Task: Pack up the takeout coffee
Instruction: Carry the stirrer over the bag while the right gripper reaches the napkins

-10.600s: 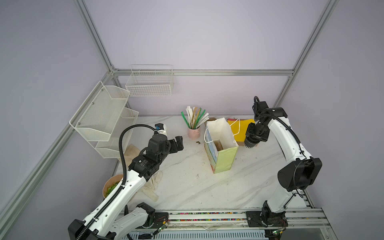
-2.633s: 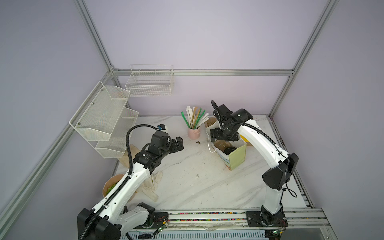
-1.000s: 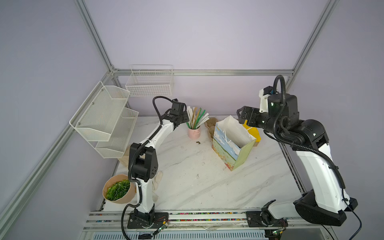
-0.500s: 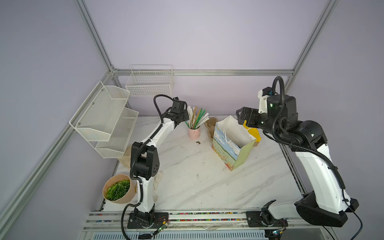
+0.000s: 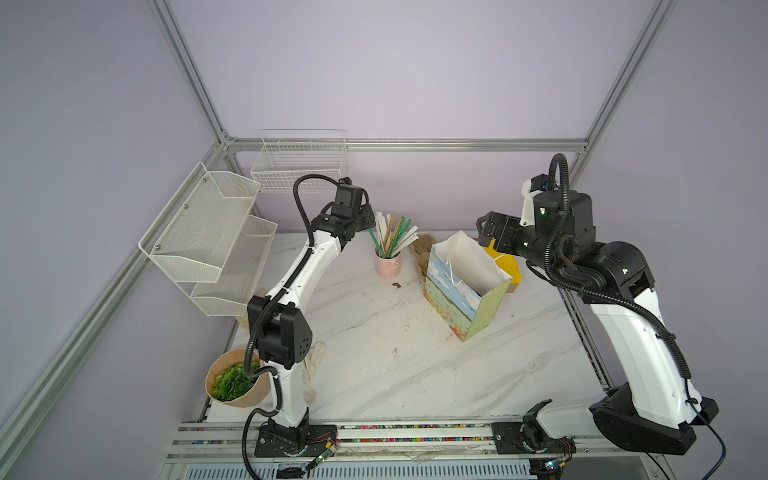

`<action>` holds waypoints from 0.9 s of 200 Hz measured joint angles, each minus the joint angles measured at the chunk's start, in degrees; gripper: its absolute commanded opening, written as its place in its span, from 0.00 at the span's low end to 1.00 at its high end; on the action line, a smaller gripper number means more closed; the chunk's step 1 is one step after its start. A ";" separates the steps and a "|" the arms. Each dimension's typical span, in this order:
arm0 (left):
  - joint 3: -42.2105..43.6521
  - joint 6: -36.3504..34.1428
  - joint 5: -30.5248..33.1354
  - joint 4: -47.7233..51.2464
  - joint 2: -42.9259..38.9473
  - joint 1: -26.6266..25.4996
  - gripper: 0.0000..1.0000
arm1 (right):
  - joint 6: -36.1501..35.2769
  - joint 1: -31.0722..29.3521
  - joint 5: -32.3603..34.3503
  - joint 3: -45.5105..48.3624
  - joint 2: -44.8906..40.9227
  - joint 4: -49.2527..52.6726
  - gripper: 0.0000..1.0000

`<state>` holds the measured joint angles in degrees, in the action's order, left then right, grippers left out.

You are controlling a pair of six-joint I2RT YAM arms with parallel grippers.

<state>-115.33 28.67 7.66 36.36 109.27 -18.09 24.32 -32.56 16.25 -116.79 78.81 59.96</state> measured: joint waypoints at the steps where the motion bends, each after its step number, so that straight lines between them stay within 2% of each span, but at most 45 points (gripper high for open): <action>1: 0.00 0.02 -0.02 0.11 -0.37 -0.04 0.00 | 0.15 0.00 0.17 0.07 -0.07 -0.02 0.97; 34: -0.02 0.04 -0.22 0.66 -10.01 -1.95 0.00 | 2.16 1.03 4.22 0.87 -0.52 -0.15 0.97; 69: -5.75 -0.44 0.81 1.66 -14.80 -10.73 0.00 | 3.52 8.61 4.81 1.31 -0.44 -0.26 0.97; 110: -14.05 -1.36 1.31 2.97 -11.89 -20.70 0.00 | 4.09 20.46 -0.68 0.79 3.10 -0.68 0.97; 154: -17.75 -1.49 1.31 5.07 -5.70 -23.74 0.00 | 5.14 30.86 -9.84 2.54 9.16 -1.92 0.97; 180: -17.75 -1.49 1.27 6.36 -2.38 -24.52 0.00 | 6.01 33.94 -13.38 4.76 12.31 -4.26 0.97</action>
<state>-133.08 27.18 8.93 42.72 106.89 -42.61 30.33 1.39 2.87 -112.03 91.11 55.70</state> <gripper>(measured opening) 0.047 0.975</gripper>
